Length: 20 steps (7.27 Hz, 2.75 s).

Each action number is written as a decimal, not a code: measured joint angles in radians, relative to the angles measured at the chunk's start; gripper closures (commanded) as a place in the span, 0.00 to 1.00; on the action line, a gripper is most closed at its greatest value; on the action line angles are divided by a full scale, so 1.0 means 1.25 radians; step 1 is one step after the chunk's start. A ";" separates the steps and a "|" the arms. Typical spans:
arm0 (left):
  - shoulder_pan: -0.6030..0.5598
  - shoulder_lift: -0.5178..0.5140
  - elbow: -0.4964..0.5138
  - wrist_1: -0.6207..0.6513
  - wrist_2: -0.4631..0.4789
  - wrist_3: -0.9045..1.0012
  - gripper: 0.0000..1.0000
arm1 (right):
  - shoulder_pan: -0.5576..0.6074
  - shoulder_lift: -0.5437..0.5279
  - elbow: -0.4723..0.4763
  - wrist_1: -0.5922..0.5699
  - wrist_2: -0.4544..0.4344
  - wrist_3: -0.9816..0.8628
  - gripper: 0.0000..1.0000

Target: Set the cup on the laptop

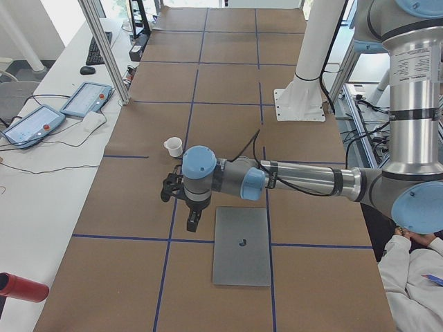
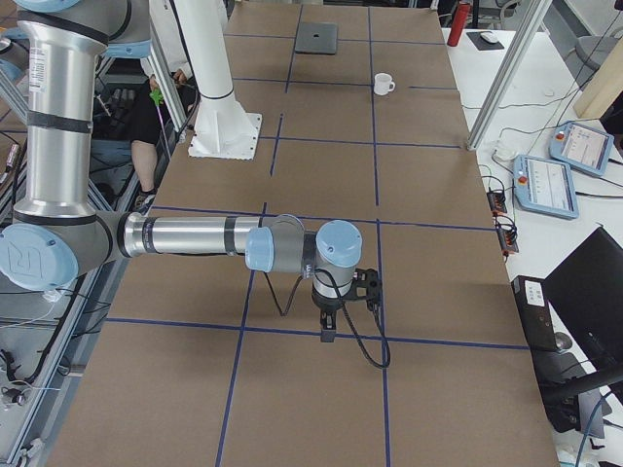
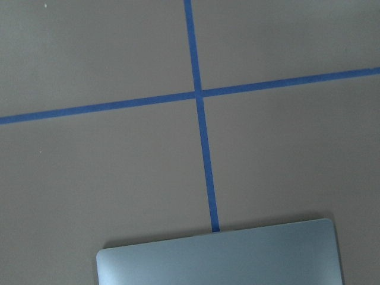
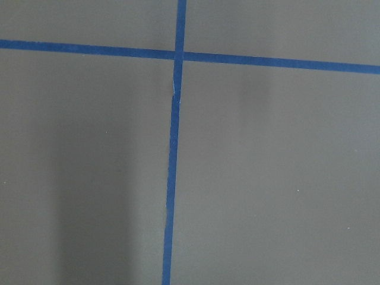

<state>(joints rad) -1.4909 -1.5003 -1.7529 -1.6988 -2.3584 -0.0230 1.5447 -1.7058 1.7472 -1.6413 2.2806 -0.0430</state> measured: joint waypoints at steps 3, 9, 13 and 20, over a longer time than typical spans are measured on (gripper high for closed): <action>0.153 -0.251 0.130 0.031 0.002 -0.155 0.00 | 0.000 0.000 0.000 0.000 -0.001 0.000 0.00; 0.343 -0.625 0.502 -0.146 0.027 -0.514 0.01 | 0.000 0.000 0.000 0.000 0.000 -0.001 0.00; 0.413 -0.646 0.581 -0.215 0.080 -0.544 0.33 | 0.000 0.000 0.000 0.000 0.000 0.000 0.00; 0.404 -0.650 0.591 -0.191 0.061 -0.527 1.00 | 0.000 0.000 0.000 0.000 0.000 0.000 0.00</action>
<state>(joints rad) -0.9863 -2.3127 -1.0140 -1.9376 -2.2816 -0.6818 1.5447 -1.7058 1.7472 -1.6414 2.2810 -0.0434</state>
